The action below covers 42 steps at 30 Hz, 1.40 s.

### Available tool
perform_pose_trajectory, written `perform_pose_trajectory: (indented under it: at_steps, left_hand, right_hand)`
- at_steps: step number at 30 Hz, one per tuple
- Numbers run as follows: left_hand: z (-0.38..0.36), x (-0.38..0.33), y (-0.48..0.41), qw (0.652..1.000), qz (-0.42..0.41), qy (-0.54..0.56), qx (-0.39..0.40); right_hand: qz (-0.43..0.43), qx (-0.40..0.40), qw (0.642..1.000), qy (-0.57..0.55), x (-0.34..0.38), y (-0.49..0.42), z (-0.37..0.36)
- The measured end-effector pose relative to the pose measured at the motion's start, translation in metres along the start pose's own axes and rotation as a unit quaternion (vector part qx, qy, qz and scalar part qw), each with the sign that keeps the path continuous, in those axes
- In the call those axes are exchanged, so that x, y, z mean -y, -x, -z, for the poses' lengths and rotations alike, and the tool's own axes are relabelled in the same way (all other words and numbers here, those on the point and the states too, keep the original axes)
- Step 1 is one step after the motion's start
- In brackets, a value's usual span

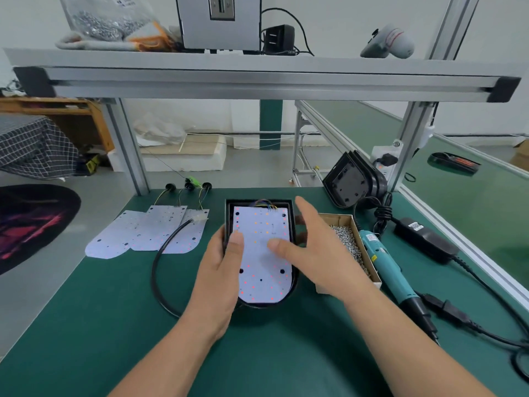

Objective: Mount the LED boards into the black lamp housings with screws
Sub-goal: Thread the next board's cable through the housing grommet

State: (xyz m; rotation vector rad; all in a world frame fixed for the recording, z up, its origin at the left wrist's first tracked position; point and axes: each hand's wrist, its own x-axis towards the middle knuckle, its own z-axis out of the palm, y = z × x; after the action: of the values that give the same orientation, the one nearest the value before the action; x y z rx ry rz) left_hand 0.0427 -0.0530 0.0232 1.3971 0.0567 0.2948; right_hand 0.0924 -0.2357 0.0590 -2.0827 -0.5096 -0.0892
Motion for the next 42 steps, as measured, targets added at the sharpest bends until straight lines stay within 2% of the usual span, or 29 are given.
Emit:
perform_pose_trajectory:
  at_steps: [3,7,11,14,18,20,22,24,26,28,30,33,35,37,40,42]
  left_hand:
    - [-0.002,-0.001,0.005,0.998,-0.010,-0.057,-0.019]
    - [-0.004,-0.003,0.007,0.993,-0.046,-0.107,-0.008]
    - [-0.009,-0.003,0.012,0.988,-0.051,-0.143,-0.005]
    - [-0.009,-0.005,0.011,0.991,-0.032,-0.126,-0.025]
    - [-0.008,-0.005,0.009,0.996,-0.003,-0.093,0.004]
    - [-0.006,-0.005,0.008,0.997,0.026,-0.075,0.024]
    - [-0.004,-0.006,0.007,0.997,0.048,-0.044,0.032]
    - [-0.002,-0.007,0.006,0.998,0.058,-0.012,0.024]
    - [-0.001,-0.007,0.004,0.998,0.060,0.003,0.012]
    - [-0.001,-0.006,0.004,0.998,0.064,0.016,-0.003]
    - [0.000,-0.007,0.002,0.997,0.067,0.017,-0.020]
    - [0.005,-0.009,-0.003,0.996,0.078,-0.006,-0.039]
    - [0.008,-0.008,-0.005,0.997,0.064,-0.018,-0.035]
    - [0.006,-0.009,-0.003,0.998,0.052,-0.026,-0.013]
    - [0.002,-0.011,0.000,0.998,0.038,-0.046,0.018]
    - [0.006,-0.014,-0.003,0.999,0.037,-0.033,0.019]
  right_hand:
    - [0.056,-0.088,0.988,0.112,-0.006,-0.001,-0.004]
    - [0.095,-0.178,0.964,0.173,-0.011,-0.002,-0.008]
    - [0.065,-0.187,0.957,0.211,-0.014,-0.005,-0.008]
    - [0.085,-0.175,0.964,0.183,-0.016,-0.005,-0.004]
    - [0.153,-0.146,0.959,0.188,-0.010,-0.002,-0.008]
    - [0.128,-0.148,0.970,0.146,-0.010,-0.002,-0.010]
    - [0.040,-0.186,0.982,0.005,-0.007,-0.003,-0.005]
    - [-0.016,-0.213,0.971,-0.107,-0.003,-0.003,0.003]
    - [0.051,-0.241,0.969,-0.022,-0.003,-0.002,0.010]
    - [0.167,-0.197,0.964,0.067,-0.001,0.002,0.012]
    - [0.232,-0.090,0.963,0.107,0.006,0.006,0.011]
    - [0.235,0.069,0.945,0.218,0.014,0.012,-0.001]
    - [0.236,0.105,0.928,0.269,0.015,0.013,-0.010]
    - [0.212,0.109,0.926,0.293,0.013,0.011,-0.014]
    - [0.107,0.098,0.941,0.304,0.007,0.005,-0.012]
    - [0.014,0.071,0.968,0.239,0.004,0.003,-0.008]
